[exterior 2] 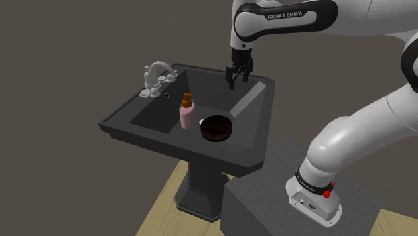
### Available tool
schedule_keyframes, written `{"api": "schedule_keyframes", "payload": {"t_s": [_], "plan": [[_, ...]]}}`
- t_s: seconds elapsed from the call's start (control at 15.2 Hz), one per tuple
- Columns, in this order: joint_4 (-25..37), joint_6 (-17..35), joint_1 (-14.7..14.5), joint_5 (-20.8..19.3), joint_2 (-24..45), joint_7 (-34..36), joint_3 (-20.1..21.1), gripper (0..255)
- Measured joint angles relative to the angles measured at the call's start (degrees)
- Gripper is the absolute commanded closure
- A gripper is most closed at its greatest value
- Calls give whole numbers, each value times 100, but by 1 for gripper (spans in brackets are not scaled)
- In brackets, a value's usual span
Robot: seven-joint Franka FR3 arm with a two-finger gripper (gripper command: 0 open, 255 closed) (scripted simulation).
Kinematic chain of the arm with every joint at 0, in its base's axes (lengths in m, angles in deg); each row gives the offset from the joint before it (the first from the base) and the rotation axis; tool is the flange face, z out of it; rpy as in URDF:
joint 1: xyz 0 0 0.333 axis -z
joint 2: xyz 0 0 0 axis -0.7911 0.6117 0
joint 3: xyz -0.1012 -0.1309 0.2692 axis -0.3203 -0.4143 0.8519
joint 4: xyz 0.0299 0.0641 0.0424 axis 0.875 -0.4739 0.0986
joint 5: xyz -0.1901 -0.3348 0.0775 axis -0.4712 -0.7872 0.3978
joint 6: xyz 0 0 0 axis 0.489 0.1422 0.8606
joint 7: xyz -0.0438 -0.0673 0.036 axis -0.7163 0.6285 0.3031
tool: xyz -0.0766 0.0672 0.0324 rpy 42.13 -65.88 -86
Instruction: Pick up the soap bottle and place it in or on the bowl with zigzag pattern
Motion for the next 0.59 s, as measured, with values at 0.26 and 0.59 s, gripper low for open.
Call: {"api": "schedule_keyframes", "payload": {"t_s": [0.26, 0.59], "plan": [[476, 359, -51, 2, 812, 306, 191, 0], [1258, 680, -130, -90, 1898, 714, 398, 0]]}}
